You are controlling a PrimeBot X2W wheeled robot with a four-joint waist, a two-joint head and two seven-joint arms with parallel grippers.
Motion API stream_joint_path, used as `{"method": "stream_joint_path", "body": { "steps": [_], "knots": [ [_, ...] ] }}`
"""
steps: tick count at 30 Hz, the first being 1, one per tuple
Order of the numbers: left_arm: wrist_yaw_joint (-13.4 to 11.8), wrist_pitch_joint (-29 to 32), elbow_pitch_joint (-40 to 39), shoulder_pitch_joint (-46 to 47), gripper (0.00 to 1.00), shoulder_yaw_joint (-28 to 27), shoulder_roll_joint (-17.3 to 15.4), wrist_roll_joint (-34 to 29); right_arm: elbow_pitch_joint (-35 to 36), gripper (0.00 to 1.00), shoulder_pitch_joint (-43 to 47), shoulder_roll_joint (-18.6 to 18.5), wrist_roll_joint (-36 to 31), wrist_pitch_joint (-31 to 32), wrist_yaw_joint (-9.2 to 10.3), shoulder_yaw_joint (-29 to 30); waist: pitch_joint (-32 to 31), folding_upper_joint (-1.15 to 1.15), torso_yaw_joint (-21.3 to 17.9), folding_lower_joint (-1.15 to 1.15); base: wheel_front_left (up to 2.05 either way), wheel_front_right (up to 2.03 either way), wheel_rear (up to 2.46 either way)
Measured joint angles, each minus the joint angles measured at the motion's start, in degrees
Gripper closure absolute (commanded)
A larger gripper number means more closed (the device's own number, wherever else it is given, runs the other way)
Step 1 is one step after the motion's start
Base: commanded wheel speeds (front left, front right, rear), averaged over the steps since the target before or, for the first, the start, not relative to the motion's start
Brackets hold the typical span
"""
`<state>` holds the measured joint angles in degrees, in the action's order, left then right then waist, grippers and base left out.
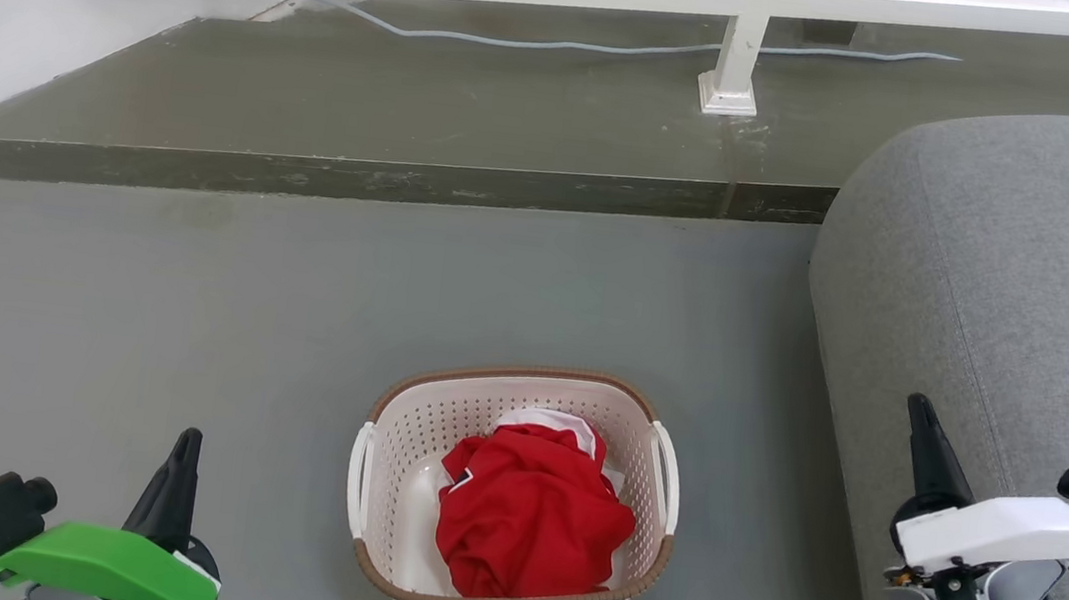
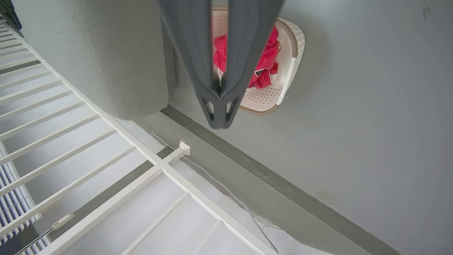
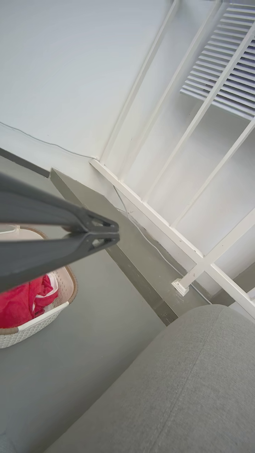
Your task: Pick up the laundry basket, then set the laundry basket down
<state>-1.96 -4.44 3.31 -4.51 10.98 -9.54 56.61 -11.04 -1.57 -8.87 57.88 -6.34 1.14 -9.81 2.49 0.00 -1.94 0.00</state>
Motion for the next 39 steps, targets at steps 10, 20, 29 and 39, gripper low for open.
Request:
{"method": "stream_joint_path", "body": {
  "steps": [10, 20, 29, 39],
  "knots": [
    [1.55, 1.31, 1.89, 1.07, 1.00, -1.79, 0.85, 7.37, -0.68, 1.00, -0.12, 0.59, 7.00, 1.67, -1.25, 2.40, -0.42, 0.00, 0.36, 0.00, 0.00, 0.00, 0.00],
    [2.75, 1.97, 3.69, 2.27, 1.00, -3.48, 1.31, 14.25, -1.38, 1.00, -0.22, 1.40, 13.36, 3.36, -2.63, 4.54, -0.81, 0.00, 0.69, 0.00, 0.00, 0.00, 0.00],
    [4.24, 3.22, 5.50, 3.31, 1.00, -5.09, 1.63, 21.11, -2.07, 1.00, -0.30, 1.83, 19.70, 4.95, -3.85, 6.78, -1.19, 0.00, 1.01, 0.00, 0.00, 0.00, 0.00],
    [5.77, 4.34, 7.44, 4.38, 1.00, -6.83, 2.29, 28.42, -2.75, 1.00, -0.38, 2.61, 26.62, 6.49, -5.34, 9.29, -1.62, 0.00, 1.38, 0.00, 0.00, 0.00, 0.00]
  ]
}}
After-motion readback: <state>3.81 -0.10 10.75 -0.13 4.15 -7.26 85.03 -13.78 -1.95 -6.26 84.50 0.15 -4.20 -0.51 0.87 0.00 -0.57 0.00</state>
